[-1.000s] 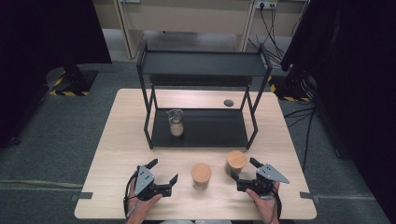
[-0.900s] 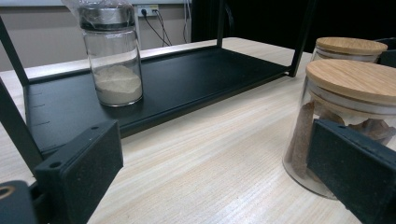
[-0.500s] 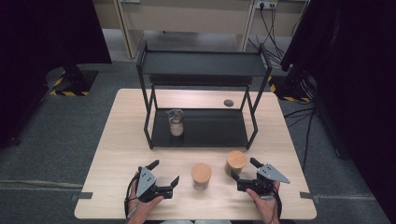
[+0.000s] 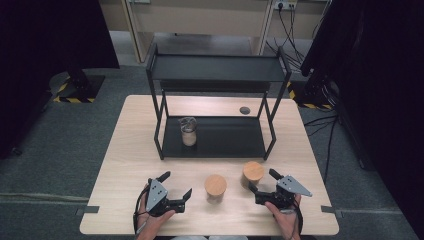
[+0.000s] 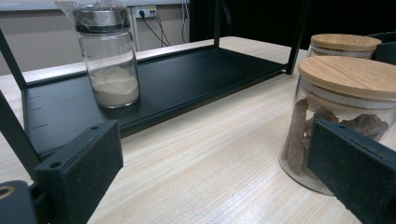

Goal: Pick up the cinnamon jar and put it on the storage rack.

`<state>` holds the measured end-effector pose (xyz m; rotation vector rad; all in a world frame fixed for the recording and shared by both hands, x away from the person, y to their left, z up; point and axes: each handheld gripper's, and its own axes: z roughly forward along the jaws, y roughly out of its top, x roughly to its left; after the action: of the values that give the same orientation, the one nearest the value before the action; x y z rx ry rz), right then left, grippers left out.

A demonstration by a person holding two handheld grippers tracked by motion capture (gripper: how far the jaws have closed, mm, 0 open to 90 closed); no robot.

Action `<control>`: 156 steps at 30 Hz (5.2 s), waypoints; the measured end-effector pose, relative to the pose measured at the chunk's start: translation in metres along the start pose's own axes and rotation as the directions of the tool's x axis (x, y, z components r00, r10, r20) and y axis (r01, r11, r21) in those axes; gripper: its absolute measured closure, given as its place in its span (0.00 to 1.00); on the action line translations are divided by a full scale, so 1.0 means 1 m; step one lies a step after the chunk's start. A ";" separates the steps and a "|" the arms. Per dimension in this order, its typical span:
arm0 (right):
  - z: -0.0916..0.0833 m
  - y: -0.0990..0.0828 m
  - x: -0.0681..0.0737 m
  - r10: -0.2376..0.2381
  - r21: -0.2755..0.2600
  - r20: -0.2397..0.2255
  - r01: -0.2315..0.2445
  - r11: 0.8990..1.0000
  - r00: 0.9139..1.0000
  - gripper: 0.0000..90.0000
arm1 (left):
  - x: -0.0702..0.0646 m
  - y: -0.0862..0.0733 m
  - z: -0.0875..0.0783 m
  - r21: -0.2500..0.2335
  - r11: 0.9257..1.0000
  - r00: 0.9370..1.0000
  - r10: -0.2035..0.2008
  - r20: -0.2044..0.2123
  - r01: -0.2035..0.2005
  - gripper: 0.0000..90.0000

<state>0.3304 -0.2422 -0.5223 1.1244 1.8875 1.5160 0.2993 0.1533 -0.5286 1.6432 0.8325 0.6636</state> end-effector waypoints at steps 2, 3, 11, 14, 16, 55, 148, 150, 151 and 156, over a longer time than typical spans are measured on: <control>-0.001 0.000 -0.001 0.001 -0.002 0.000 -0.001 1.000 1.000 0.01 | 0.000 0.000 0.000 -0.001 1.000 1.000 0.002 0.001 -0.002 0.04; -0.001 0.000 -0.001 0.002 -0.001 -0.001 -0.002 1.000 1.000 0.02 | 0.000 0.000 0.000 -0.001 1.000 1.000 0.003 0.001 -0.003 0.04; -0.008 0.001 0.004 0.006 -0.014 -0.010 -0.006 1.000 1.000 0.02 | 0.000 0.000 0.000 -0.001 1.000 1.000 -0.001 0.003 0.001 0.04; -0.016 -0.001 0.007 0.009 -0.022 -0.015 -0.009 1.000 1.000 0.01 | 0.000 0.000 0.000 -0.003 1.000 1.000 -0.002 0.004 0.002 0.04; -0.019 -0.002 0.010 0.009 -0.023 -0.020 -0.009 1.000 1.000 0.01 | 0.000 0.000 0.000 -0.002 1.000 1.000 -0.001 0.004 0.001 0.04; -0.035 -0.008 0.040 -0.036 -0.028 -0.073 0.034 0.999 0.997 0.02 | 0.002 0.000 0.000 -0.004 1.000 1.000 -0.022 0.006 0.022 0.04; 0.017 -0.001 0.103 -0.138 0.015 -0.246 0.146 0.989 0.959 0.03 | 0.003 0.000 0.002 0.001 0.999 0.999 -0.032 0.013 0.032 0.04; 0.018 -0.001 0.104 -0.138 0.015 -0.246 0.146 0.989 0.959 0.03 | 0.003 0.000 0.002 0.001 0.999 0.999 -0.033 0.013 0.033 0.04; 0.019 -0.001 0.104 -0.138 0.016 -0.245 0.147 0.989 0.960 0.03 | 0.003 0.000 0.002 0.001 0.999 0.999 -0.034 0.013 0.034 0.04; 0.022 0.000 0.105 -0.137 0.022 -0.245 0.146 0.989 0.960 0.04 | 0.003 0.000 0.002 0.001 0.999 0.999 -0.033 0.013 0.033 0.04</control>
<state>0.2891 -0.1434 -0.5147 0.8297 2.1186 1.6007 0.3027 0.1548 -0.5287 1.6300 0.8489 0.6287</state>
